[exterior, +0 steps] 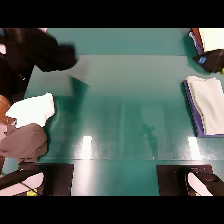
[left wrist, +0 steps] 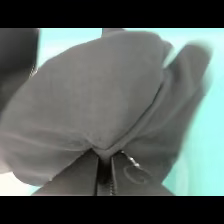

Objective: Fold the shirts.

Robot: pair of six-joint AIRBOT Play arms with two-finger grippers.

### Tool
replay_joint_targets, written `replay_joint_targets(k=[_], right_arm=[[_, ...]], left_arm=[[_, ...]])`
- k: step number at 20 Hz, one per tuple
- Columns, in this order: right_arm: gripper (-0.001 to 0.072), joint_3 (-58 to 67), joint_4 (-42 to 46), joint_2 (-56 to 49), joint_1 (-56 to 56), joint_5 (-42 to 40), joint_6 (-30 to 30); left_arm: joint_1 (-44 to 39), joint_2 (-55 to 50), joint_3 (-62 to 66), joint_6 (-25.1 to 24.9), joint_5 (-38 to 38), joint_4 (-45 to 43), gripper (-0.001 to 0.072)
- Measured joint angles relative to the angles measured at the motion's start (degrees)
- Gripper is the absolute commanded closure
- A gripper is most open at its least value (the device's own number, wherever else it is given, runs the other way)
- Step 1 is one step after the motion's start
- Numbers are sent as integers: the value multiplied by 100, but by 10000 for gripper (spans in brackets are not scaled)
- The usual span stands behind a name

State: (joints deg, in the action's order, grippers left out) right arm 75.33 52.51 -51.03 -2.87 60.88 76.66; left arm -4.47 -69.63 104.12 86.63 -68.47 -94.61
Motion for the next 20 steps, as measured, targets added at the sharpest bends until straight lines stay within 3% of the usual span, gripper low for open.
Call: replay_joint_targets(k=[3,7,8,9,10,14,17,20], right_arm=[[694,518,11,0,0,-55,-79],[695,896,13,2,0,-52,-118],[695,938,13,4,0,-28,-122],[694,970,13,4,0,11,-125],[695,992,15,4,0,63,-129],[695,1034,15,11,0,197,-133],[695,1038,13,11,0,236,-133],[694,1038,11,11,0,258,-133]], left_arm=[[-1029,319,212,-151,-555,20,682],[-2553,-122,299,-155,-977,103,677],[-2861,-334,306,-144,-984,160,526],[-3152,-577,317,-142,-929,247,247],[-3381,-831,323,-142,-798,372,207],[-3521,-1495,330,-31,-654,306,207],[-2900,-1674,245,225,-780,262,207],[-2159,-1742,-313,343,-863,863,208]])
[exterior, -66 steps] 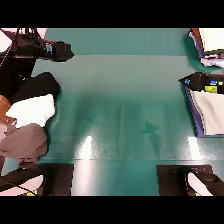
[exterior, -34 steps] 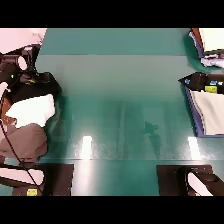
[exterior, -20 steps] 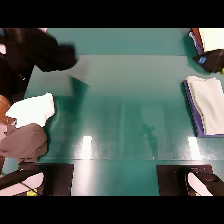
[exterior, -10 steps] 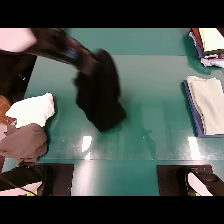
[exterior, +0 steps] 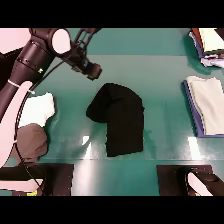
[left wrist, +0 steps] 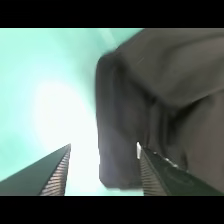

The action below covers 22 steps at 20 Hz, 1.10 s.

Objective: Fold the shirts.

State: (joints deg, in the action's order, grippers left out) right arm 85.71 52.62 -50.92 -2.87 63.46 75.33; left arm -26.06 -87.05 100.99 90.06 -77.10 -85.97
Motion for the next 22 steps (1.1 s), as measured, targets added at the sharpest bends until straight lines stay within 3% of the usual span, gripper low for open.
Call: replay_joint_targets(k=[3,8,13,14,15,22], right_arm=[[694,2,0,0,0,9,0],[694,0,-2,-2,0,13,0],[695,-2,-2,-7,0,28,0],[695,-4,-4,-7,0,59,0],[695,-7,-2,-7,0,103,0],[675,-997,26,-7,0,909,201]], left_arm=[[470,-26,-1016,-20,216,640,207],[713,-50,-2643,-107,1331,1438,208],[754,-125,-3171,-214,2188,2068,211],[761,-160,-3211,-229,2269,2122,387],[769,-186,-3233,-249,2330,2184,681],[1222,-81,-2608,-297,2011,1950,681]])
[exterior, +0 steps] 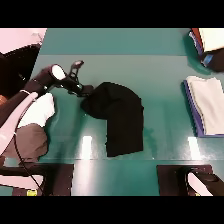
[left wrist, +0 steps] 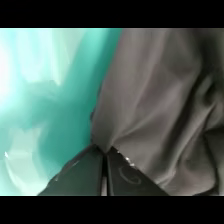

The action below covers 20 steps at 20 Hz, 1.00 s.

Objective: Fold the shirts.

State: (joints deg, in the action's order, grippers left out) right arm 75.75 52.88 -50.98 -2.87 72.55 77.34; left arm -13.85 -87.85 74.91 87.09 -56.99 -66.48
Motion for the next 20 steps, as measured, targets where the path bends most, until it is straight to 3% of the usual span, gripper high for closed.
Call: replay_joint_targets(k=[2,5,9,13,15,19,20], right_arm=[[300,-868,90,-2,0,280,57],[302,-2531,70,-11,-129,326,107],[302,-4389,-380,-63,-815,-372,122],[302,-5003,-879,-616,-1847,-1123,131],[309,-4907,-1019,-1001,-2317,-1447,131],[678,-4306,-1016,-1814,-2876,-1928,125],[695,-4129,-905,-1961,-2927,-1963,125]], left_arm=[[162,144,238,-7,-111,-291,681],[271,297,417,-20,-201,-684,680],[323,367,494,-42,-232,-966,680],[345,387,518,-50,-216,-1071,680],[343,389,520,-55,-223,-1088,680],[343,389,522,-55,-330,-1182,680],[343,389,522,-55,-378,-1248,680]])
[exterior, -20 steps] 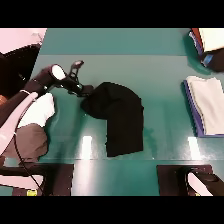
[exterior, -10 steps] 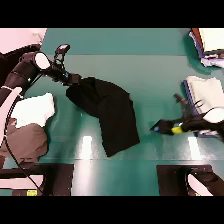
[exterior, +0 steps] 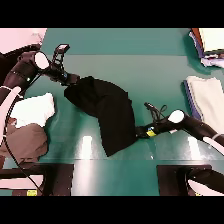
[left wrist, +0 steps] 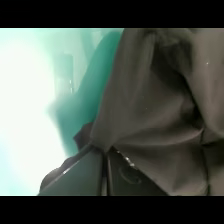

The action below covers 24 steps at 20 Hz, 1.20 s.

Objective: Fold the shirts.

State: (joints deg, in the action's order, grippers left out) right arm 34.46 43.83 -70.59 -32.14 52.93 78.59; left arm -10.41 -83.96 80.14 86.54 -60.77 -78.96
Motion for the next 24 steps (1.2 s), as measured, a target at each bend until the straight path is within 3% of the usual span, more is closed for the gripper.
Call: replay_joint_targets(k=[5,12,18,24], right_arm=[[696,1110,955,-122,282,107,55],[697,3289,2374,1469,2094,1108,256],[696,4983,2601,2538,3484,1631,195],[697,6098,2647,2675,4271,2260,107]], left_arm=[[2,319,57,13,-181,-529,681],[9,1978,997,37,-308,-1255,681],[7,3469,1801,39,-413,-935,681],[4,3987,2505,39,-986,-227,681]])
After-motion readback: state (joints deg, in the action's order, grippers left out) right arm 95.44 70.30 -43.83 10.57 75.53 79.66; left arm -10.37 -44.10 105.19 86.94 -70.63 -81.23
